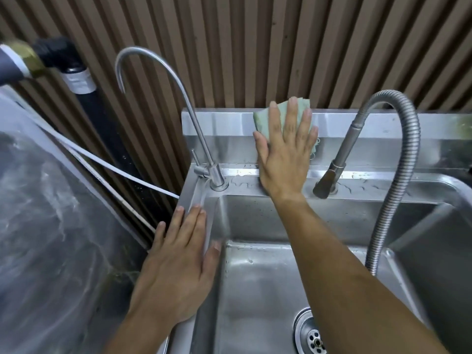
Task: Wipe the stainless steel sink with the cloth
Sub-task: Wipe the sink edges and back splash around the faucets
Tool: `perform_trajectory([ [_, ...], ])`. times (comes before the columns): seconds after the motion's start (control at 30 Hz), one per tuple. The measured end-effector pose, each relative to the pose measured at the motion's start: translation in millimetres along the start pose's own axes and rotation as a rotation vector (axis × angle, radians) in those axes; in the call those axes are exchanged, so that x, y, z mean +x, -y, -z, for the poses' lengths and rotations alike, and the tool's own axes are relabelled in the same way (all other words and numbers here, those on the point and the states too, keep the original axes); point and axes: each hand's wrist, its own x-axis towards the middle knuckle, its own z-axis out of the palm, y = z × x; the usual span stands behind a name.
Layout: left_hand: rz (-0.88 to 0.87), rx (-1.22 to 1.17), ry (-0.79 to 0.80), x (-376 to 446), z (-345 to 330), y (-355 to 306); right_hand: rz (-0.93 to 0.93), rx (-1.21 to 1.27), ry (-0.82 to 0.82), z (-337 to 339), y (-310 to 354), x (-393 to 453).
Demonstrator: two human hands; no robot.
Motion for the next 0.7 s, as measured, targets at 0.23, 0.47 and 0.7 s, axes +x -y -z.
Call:
perform_trajectory([
  [0.23, -0.003, -0.022, -0.009, 1, -1, 2, 0.062, 0.066, -0.042, -12, 30, 3],
  [0.47, 0.007, -0.015, -0.003, 1, -3, 1, -0.371, 0.178, -0.208, 0, -3, 8],
  [0.7, 0.008, -0.029, -0.042, 6, -8, 4, 0.252, 0.113, -0.021, -20, 37, -12],
])
